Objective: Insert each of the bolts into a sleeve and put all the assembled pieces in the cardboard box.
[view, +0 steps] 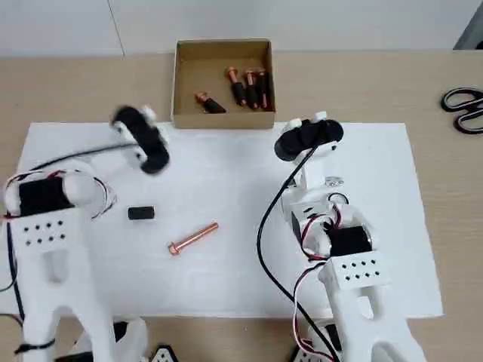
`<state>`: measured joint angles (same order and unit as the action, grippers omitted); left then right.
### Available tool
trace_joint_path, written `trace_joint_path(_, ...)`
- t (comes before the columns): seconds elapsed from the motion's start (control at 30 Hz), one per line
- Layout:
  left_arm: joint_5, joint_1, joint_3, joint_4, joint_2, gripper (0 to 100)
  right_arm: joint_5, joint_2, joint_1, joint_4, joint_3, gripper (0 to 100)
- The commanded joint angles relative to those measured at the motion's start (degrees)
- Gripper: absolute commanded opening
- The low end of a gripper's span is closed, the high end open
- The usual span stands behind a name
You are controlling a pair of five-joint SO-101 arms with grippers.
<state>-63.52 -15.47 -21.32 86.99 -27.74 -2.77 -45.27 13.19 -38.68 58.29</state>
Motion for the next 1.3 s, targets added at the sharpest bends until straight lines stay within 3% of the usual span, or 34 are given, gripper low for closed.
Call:
trace_joint_path(0.0,-5.63,0.62,2.33,1.67,4.31,1,0.35,-1.10,0.31,0.84,-0.26,8.0)
trace_joint_path(0.2,-8.35,5.89,3.03,3.96,13.71,1,0.35,-1.10,0.40,0.75,-0.26,8.0)
trace_joint_path(0.43,-9.58,10.64,8.92,12.66,24.62,1,0.35,-1.10,0.40,0.66,-0.26,8.0)
trace_joint_path(0.8,-9.93,7.82,18.33,11.25,40.97,1,0.26,-1.10,0.13,0.57,-0.26,8.0)
trace_joint_path(1.27,-14.77,8.00,18.51,6.77,47.38,1,0.26,-1.45,0.04,0.66,1.76,8.0)
